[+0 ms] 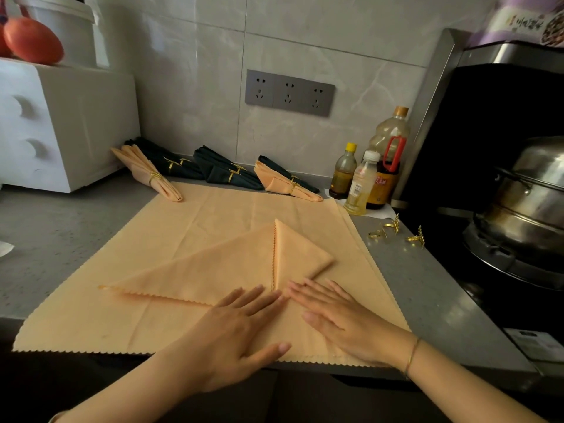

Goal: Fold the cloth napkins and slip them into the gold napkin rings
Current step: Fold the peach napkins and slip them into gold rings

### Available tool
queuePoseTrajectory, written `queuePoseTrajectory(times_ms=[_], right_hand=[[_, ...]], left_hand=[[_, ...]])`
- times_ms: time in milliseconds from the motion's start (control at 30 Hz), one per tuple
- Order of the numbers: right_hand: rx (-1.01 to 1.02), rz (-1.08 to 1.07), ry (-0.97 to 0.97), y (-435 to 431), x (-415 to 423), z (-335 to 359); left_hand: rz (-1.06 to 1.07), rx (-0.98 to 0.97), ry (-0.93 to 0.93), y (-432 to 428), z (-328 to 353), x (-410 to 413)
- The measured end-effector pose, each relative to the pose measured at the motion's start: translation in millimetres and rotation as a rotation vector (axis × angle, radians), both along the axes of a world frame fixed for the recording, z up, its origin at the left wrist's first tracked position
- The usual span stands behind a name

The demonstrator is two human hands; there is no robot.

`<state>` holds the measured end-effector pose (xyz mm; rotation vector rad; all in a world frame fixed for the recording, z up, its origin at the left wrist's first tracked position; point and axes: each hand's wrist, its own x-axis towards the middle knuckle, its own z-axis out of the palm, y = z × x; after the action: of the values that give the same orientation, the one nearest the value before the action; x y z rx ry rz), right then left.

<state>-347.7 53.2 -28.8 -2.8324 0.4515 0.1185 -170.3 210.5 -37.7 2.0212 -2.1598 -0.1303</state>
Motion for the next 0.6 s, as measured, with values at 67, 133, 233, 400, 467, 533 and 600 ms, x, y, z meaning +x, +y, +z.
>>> queuePoseTrajectory(times_ms=[67,133,233,400,467,533,600], right_hand=[[0.01,-0.029,0.01,-8,1,0],[0.027,-0.076,0.01,-19,1,0],[0.017,-0.149,0.013,-39,-1,-2],[-0.016,-0.246,0.016,-66,2,-1],[-0.048,-0.259,0.007,-68,6,-1],[-0.084,-0.254,-0.01,-61,10,1],[-0.071,-0.226,-0.05,-40,12,4]], left_hand=[[0.005,0.015,0.02,-1,3,0],[0.005,0.028,0.033,-1,4,0],[-0.01,0.036,0.044,-1,3,0],[-0.02,0.05,0.07,0,3,1],[-0.021,0.046,0.068,0,0,2],[-0.03,0.041,0.067,0,-1,1],[-0.013,0.059,0.147,1,1,3]])
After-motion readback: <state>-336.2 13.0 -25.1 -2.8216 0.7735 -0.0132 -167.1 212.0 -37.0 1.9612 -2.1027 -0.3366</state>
